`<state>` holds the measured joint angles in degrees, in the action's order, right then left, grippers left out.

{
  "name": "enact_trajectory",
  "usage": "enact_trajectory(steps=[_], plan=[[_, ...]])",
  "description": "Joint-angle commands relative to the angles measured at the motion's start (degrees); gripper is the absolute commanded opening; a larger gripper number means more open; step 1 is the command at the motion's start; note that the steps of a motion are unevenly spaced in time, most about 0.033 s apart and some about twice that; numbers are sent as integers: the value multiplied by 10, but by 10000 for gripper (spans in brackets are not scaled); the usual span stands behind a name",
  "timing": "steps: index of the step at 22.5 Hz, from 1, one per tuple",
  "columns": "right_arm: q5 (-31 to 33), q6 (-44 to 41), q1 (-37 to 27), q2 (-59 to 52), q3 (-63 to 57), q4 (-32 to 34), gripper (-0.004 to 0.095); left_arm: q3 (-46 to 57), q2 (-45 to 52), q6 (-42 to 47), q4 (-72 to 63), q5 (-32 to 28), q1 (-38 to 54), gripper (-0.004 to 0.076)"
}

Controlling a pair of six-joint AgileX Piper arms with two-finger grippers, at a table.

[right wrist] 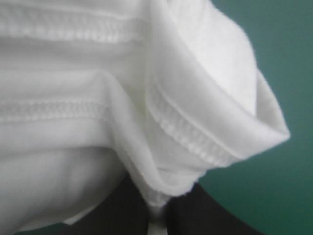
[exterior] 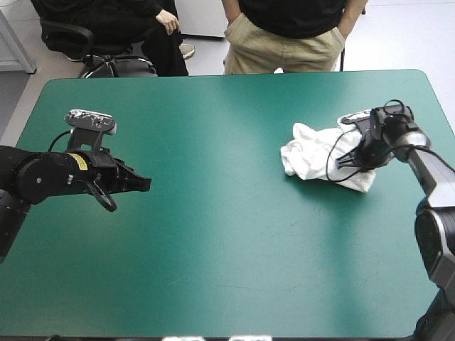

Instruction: Fold the cloth

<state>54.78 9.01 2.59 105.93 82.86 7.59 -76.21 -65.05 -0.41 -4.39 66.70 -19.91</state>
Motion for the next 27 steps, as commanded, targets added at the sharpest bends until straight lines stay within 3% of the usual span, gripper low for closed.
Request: enact_trajectory(steps=[1, 9, 12, 14, 15, 17, 19, 21, 25, 27], plan=[[-16, -15, -47, -60, -14, 44, -13, -13, 10, -2, -8, -40, -1, -18], [-14, -29, -163, -85, -30, 54, -13, -13, 10, -13, -8, -42, -1, -18], [-15, -43, -167, -85, -30, 37, 19, -13, 10, -14, -8, -43, -1, -18], [-14, -43, -167, -84, -30, 24, 203, -13, 10, -14, -9, -43, -1, -18], [-10, -43, -167, -84, -30, 22, 396, -13, 10, -14, -12, -43, -1, -18], [11, -60, -167, -86, -21, 40, 600, -13, 10, -18, -16, -43, -1, -18], [24, -74, -167, -95, -11, 62, 609, -13, 10, -30, -22, -43, -1, -18], [36, -82, -167, -126, 0, 74, 547, -13, 10, -30, -23, -43, -1, -18], [54, -82, -167, -196, 3, 39, 452, -13, 10, -30, -23, -44, -1, -18], [73, -75, -167, -251, 3, -10, 439, -13, 10, -30, -23, -46, -1, -18]])
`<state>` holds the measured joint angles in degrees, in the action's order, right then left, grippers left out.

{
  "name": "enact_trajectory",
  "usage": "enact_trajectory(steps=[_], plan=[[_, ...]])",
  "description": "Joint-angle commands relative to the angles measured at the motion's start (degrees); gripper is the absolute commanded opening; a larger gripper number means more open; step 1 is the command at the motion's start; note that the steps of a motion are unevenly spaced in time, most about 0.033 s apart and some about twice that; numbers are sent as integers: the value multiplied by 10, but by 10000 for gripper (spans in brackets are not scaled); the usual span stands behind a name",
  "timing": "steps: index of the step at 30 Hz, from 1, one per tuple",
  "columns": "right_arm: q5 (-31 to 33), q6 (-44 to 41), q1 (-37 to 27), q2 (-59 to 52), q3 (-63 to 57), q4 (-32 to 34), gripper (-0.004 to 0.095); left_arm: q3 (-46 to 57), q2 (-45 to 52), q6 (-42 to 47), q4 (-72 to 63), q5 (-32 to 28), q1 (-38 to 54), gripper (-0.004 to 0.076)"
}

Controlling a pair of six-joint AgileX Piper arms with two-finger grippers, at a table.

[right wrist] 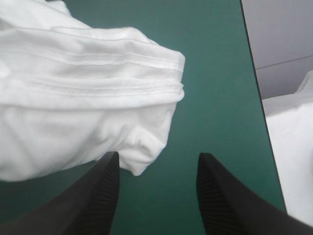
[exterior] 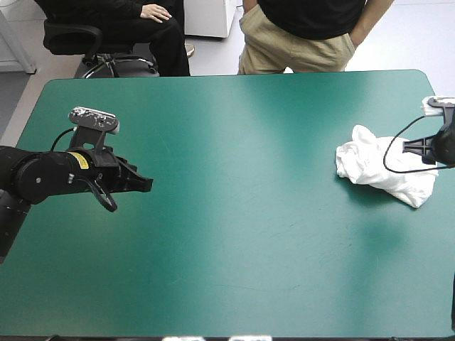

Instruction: Fold the cloth

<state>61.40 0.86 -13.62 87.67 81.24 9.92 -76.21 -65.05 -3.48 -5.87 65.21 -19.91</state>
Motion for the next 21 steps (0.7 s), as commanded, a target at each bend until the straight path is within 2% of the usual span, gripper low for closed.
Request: enact_trajectory(steps=[1, 4, 7, 11, 15, 18, 21], plan=[[14, 18, -5, -87, 19, -57, 439, -13, 10, 1, -8, -31, -1, -18], [35, 68, -5, -140, 19, -136, 439, -13, 10, 1, -8, -31, -1, -18], [44, 81, -5, -192, 13, -195, 430, -13, 10, -2, -7, -23, -1, -18], [47, 111, 0, -263, -5, -257, 348, -13, 20, -17, -8, -8, -1, -18], [60, 140, 51, -335, -37, -270, 287, -13, 53, -26, -8, -4, -1, -18], [100, 140, 80, -374, -55, -260, 283, -13, 90, -26, -6, 3, -1, -18], [100, 141, 84, -420, -72, -258, 283, -13, 131, -26, -6, 15, -1, -18]])
